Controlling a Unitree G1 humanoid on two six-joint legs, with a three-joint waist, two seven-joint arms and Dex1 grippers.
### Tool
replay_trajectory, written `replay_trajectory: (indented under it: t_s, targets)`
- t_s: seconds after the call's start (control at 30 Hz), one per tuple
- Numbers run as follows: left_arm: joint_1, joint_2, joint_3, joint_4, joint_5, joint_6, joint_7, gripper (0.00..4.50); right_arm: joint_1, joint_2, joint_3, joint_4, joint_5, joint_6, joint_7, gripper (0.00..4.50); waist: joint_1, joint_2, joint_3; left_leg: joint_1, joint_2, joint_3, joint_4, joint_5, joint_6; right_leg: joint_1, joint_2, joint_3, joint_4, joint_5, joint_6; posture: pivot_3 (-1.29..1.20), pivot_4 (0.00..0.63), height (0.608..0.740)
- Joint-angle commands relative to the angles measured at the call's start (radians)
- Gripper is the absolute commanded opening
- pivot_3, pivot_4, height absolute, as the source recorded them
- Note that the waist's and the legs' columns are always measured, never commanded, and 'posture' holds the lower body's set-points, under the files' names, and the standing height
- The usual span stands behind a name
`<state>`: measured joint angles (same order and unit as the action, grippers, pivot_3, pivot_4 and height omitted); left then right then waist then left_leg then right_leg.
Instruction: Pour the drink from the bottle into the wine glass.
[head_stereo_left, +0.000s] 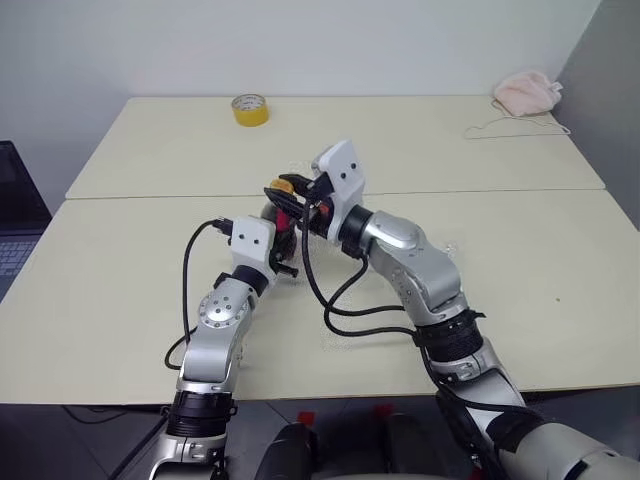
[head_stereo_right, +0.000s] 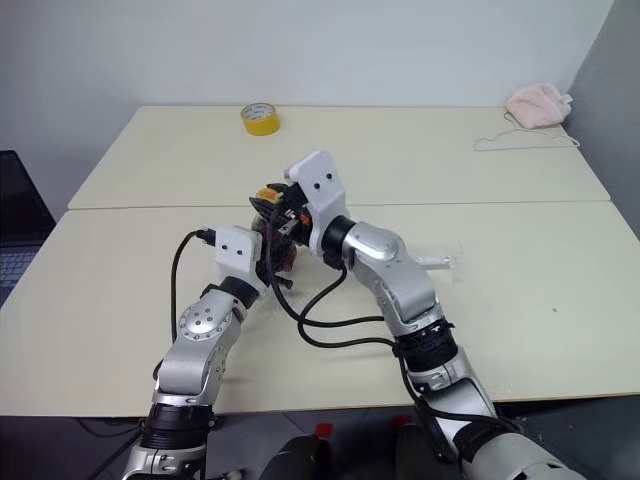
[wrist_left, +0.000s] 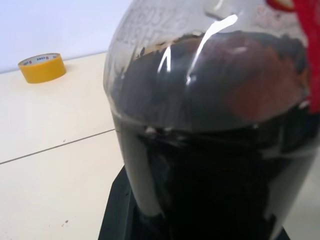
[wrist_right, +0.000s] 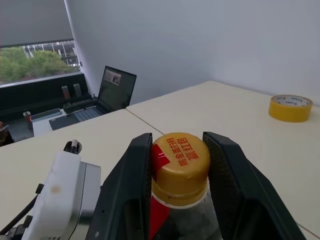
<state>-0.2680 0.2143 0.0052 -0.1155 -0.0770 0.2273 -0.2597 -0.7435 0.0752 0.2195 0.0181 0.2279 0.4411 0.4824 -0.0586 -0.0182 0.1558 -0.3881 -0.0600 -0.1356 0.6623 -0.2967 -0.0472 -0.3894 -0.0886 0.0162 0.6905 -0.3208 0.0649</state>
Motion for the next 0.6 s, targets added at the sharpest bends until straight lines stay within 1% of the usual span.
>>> replay_trajectory:
  t_s: [0.03, 0.27, 0.4, 0.6]
  targets:
    - [-0.014, 0.003, 0.017, -0.038, -0.007, -0.016, 0.005, 0.77, 0.003, 0.051, -0.014, -0.019, 0.071, -0.066, 0.049, 1.25, 0.0, 0.0, 0.0, 0.0, 0.0, 0.0, 0.0, 0.0, 0.0, 0.0, 0.0, 0.0, 0.0, 0.0, 0.0, 0.0, 0.15, 0.74]
    - [-0.014, 0.002, 0.016, -0.039, -0.007, -0.017, 0.006, 0.77, 0.019, 0.097, -0.053, -0.003, 0.143, -0.039, 0.057, 1.25, 0.0, 0.0, 0.0, 0.0, 0.0, 0.0, 0.0, 0.0, 0.0, 0.0, 0.0, 0.0, 0.0, 0.0, 0.0, 0.0, 0.15, 0.74]
    - [-0.013, 0.002, 0.015, -0.039, -0.007, -0.018, 0.007, 0.77, 0.022, 0.095, -0.056, -0.003, 0.168, -0.031, 0.047, 1.24, 0.0, 0.0, 0.0, 0.0, 0.0, 0.0, 0.0, 0.0, 0.0, 0.0, 0.0, 0.0, 0.0, 0.0, 0.0, 0.0, 0.15, 0.74]
    - [-0.012, 0.003, 0.015, -0.046, -0.009, -0.012, 0.007, 0.77, 0.017, 0.093, -0.094, -0.006, 0.213, -0.026, 0.005, 1.24, 0.0, 0.0, 0.0, 0.0, 0.0, 0.0, 0.0, 0.0, 0.0, 0.0, 0.0, 0.0, 0.0, 0.0, 0.0, 0.0, 0.15, 0.74]
